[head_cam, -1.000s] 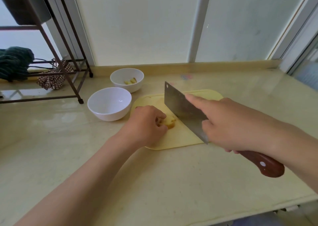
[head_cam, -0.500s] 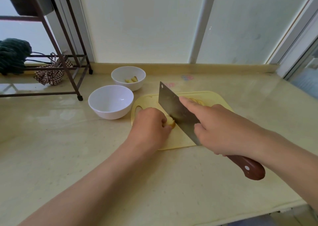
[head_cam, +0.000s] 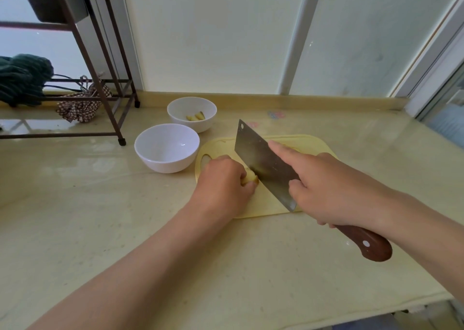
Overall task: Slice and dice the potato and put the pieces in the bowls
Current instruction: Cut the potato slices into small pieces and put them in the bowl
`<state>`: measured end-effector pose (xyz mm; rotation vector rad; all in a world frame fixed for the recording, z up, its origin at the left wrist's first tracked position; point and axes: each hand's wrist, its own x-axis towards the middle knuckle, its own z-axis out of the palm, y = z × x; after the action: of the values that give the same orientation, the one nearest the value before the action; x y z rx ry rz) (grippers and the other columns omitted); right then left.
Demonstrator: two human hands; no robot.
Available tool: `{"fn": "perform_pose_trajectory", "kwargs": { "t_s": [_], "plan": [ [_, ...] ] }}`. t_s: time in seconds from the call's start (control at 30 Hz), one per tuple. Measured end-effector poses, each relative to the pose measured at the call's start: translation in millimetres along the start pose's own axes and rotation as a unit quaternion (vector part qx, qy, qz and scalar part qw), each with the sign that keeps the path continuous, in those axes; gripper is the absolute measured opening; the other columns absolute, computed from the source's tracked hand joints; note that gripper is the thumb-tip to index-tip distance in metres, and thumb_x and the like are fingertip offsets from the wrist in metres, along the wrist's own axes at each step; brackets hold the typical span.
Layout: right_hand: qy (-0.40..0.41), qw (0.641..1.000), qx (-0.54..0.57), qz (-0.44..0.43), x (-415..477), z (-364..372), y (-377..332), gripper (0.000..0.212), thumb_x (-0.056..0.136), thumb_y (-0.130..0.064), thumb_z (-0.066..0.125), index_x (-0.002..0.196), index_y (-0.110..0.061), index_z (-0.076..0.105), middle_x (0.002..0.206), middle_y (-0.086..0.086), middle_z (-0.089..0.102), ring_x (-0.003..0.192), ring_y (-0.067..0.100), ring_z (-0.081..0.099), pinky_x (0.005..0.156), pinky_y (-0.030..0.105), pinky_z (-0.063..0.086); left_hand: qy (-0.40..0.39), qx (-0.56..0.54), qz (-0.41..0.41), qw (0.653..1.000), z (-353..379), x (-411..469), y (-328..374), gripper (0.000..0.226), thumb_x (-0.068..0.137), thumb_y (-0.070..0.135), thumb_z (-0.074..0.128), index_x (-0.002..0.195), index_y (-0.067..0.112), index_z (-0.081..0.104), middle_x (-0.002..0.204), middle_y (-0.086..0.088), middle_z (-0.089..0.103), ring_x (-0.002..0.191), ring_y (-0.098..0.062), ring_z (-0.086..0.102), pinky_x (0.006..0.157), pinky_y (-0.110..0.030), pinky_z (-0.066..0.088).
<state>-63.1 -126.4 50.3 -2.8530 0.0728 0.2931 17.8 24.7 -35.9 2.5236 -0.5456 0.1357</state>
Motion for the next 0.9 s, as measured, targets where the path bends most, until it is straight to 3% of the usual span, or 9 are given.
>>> {"fn": "perform_pose_trajectory", "kwargs": {
  "t_s": [0.1,0.23,0.37,0.9],
  "plan": [
    [0.0,1.0,0.004,0.006,-5,-3,1,0.077,0.104,-0.014,0.037,0.161,-0.055,0.003,0.08,-0.013,0.048,0.054,0.019,0.067,0.051,0.032,0.06,0.001,0.003,0.02,1.0,0,0,-3,0.038,0.087,0.035,0.063,0.059,0.011,0.052,0.071,0.002,0.047,0.074,-0.02,0.046,0.06,-0.028,0.027],
    [0.006,1.0,-0.016,0.002,-12,-8,-2,0.076,0.105,-0.016,0.037,0.16,-0.057,0.004,0.082,-0.003,0.054,0.057,0.018,0.065,0.056,0.037,0.062,-0.007,-0.012,0.101,0.995,-3,0,-9,0.025,0.09,0.031,0.063,0.078,0.011,0.071,0.092,0.001,0.058,0.081,-0.017,0.052,0.074,-0.033,0.045],
    [-0.003,0.999,-0.032,0.001,-14,-9,-6,0.077,0.104,-0.016,0.036,0.159,-0.058,0.002,0.084,0.0,0.055,0.056,0.016,0.064,0.054,0.034,0.061,-0.013,0.003,0.15,0.989,-2,3,-17,0.023,0.09,0.031,0.061,0.085,0.012,0.073,0.092,0.0,0.063,0.081,-0.018,0.057,0.077,-0.04,0.047],
    [-0.02,0.999,-0.036,0.014,-23,-11,-10,0.079,0.102,-0.016,0.037,0.157,-0.062,0.005,0.08,-0.005,0.048,0.05,0.022,0.07,0.053,0.039,0.062,-0.008,0.009,0.123,0.992,2,4,-14,0.022,0.088,0.022,0.055,0.08,0.014,0.075,0.091,0.0,0.066,0.084,-0.018,0.059,0.079,-0.04,0.049]
  ]
}}
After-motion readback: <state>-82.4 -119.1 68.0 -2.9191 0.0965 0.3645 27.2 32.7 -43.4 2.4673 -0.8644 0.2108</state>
